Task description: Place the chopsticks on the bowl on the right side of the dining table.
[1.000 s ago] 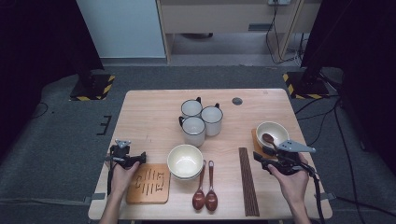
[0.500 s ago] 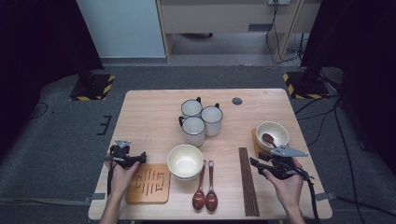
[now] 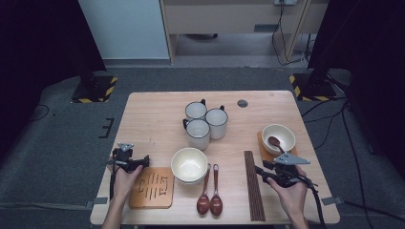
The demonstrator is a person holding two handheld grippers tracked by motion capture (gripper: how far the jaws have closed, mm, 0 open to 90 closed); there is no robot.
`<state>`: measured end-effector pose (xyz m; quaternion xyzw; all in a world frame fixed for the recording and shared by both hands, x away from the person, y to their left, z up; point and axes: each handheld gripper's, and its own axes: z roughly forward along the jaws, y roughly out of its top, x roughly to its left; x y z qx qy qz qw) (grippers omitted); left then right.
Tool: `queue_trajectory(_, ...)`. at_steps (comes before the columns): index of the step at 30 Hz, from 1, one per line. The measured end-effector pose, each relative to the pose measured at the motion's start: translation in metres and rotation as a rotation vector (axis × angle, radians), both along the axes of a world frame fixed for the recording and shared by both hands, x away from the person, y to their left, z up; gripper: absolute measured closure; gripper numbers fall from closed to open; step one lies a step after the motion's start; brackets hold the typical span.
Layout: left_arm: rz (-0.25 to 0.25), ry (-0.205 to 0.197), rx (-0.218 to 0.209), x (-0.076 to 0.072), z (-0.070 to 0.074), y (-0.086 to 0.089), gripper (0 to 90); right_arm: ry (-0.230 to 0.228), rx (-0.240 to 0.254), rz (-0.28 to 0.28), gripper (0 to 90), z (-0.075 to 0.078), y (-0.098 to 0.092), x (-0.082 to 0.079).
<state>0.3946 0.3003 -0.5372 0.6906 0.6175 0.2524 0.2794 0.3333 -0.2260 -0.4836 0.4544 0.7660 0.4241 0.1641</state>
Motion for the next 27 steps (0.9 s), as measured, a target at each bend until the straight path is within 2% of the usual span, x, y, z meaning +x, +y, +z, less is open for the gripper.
queue_trajectory(7,0.000,0.000,0.000,0.000,0.000,0.000,0.0,0.027,-0.029,-0.001,57.5,-0.008,0.000,0.002)
queue_trajectory(17,0.000,0.000,0.000,0.000,0.000,0.000,0.0,0.062,-0.039,-0.012,62.1,-0.018,0.001,0.001)
queue_trajectory(27,0.000,0.000,0.000,0.000,0.000,0.000,0.0,0.117,-0.070,-0.011,65.4,-0.028,0.002,0.001)
